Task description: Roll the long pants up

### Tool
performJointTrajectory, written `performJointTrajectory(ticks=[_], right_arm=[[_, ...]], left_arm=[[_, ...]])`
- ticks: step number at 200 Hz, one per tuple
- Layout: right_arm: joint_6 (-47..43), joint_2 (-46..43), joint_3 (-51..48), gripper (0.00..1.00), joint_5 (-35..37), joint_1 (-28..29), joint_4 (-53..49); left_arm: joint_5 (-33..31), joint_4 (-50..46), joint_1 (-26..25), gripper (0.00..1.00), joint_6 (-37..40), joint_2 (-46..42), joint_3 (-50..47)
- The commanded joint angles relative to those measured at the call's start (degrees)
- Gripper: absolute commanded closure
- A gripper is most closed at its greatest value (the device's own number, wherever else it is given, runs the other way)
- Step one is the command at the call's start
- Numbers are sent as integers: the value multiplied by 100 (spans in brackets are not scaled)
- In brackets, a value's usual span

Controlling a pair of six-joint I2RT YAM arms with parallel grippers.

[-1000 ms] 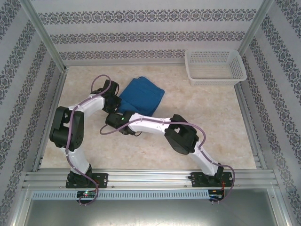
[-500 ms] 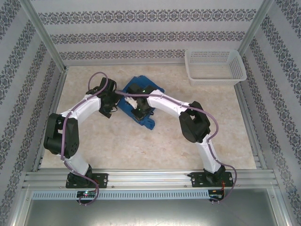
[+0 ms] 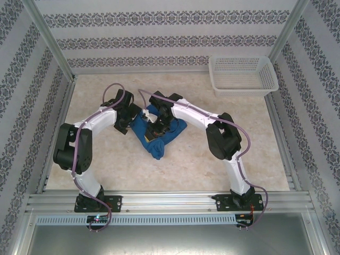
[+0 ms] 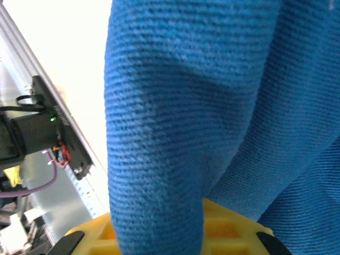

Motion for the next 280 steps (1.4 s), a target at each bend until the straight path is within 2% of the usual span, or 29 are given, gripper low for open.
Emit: performJointTrajectory(ticks=[1,8,16,22,29,35,50,65,72,77,83,115,137,162,191,224,241,247,257,265,269,273,277,280], right_arm=[[-103,-376,-149,100,-973,80,-583],[-173,-377,-195,100,-994,68,-651],[-234,-376,-254,100,-972,47,-728],[-270,-392,-322,100,-920,46,-752],[-322,-411,-379,100,-850,33,-794],[-326,-433,-447,100,-774,18,-809],[-317,-497,-541,100,-80,-15,-887],[-326,-610,-502,53,1188,38,-1030],[-313,-676,-444,27,1927,103,-1104],[-312,-720,-369,18,2435,179,-1168],[-281,-773,-286,11,2963,296,-1244],[-106,-896,283,8,5599,1227,-1434],[27,-691,639,6,6847,1915,-1399],[-23,-148,1019,4,7670,2463,-1444],[-130,428,1187,2,8056,2710,-1497],[-552,526,537,5,8295,2571,-1028],[-716,422,160,16,8167,2399,-762],[-770,375,66,29,8044,2330,-697],[-805,281,-59,67,7807,2195,-603],[-797,223,-139,92,7602,2092,-566],[-789,182,-159,100,7523,2053,-556],[-778,144,-173,100,7437,2016,-548],[-762,107,-185,100,7346,1977,-539],[-762,90,-195,100,7256,1957,-531]], left_arm=[[-121,395,-33,2,-179,222,-20],[-109,422,-52,8,-203,263,-31],[-91,469,-51,28,-204,310,-33],[-72,513,-63,48,-209,341,-39],[-53,544,-65,79,-215,381,-42],[-27,556,-67,100,-211,399,-36],[18,548,-71,100,-193,458,12],[8,478,-78,100,-185,441,33],[-27,412,-74,100,-173,414,50],[-75,329,-79,100,-168,406,86],[-140,169,-71,100,-145,397,140],[-506,-788,-74,100,-27,378,540],[-490,-1086,-79,100,-201,308,502],[-449,-1202,-79,100,-415,176,320],[-394,-1342,-81,100,-553,39,201],[-332,-1385,-75,100,-503,-119,126],[-316,-1398,-75,100,-450,-220,92],[-339,-1404,-78,100,-440,-255,82],[-371,-1374,-82,100,-403,-313,51],[-375,-1301,-70,100,-347,-349,38],[-376,-1286,-70,91,-314,-359,50],[-382,-1274,-67,81,-289,-367,67],[-384,-1261,-73,64,-262,-374,84],[-385,-1229,-73,54,-225,-372,96]])
